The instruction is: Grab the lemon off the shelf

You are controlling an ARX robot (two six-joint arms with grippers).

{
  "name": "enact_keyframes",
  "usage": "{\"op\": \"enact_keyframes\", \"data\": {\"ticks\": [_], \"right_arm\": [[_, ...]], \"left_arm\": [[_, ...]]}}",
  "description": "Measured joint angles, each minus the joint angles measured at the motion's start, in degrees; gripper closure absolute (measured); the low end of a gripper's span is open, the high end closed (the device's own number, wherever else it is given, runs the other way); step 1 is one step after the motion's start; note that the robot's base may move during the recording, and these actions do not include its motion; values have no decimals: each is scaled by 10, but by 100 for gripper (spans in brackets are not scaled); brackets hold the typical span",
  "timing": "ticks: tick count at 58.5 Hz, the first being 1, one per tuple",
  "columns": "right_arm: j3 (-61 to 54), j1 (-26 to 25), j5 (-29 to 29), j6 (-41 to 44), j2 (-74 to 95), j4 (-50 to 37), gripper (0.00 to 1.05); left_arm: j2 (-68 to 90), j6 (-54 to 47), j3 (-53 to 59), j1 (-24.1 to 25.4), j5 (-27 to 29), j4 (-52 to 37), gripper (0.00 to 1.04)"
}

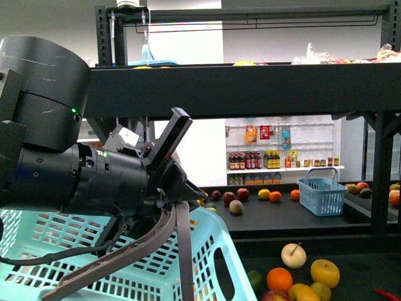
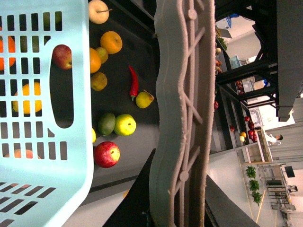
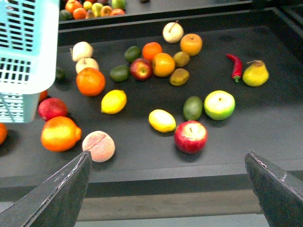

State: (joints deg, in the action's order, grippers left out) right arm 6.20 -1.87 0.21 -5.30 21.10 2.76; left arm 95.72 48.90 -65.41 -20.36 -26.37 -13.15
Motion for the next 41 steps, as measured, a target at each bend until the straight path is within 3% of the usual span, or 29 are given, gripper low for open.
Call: {"op": "enact_keyframes", "data": {"ticks": [11, 19, 32, 41], "right_arm": [[62, -67, -126, 40, 270, -214, 7], [177, -102, -172, 95, 526, -329, 7], [395, -109, -215, 201, 845, -288, 7], [520, -103, -223, 274, 980, -253, 7]], "left_arm": [[0, 3, 0, -1, 0, 0, 93], [0, 2, 0, 0, 7, 0, 93], [1, 4, 0, 0, 2, 0, 93], [1, 4, 0, 0, 3, 0, 93]]}}
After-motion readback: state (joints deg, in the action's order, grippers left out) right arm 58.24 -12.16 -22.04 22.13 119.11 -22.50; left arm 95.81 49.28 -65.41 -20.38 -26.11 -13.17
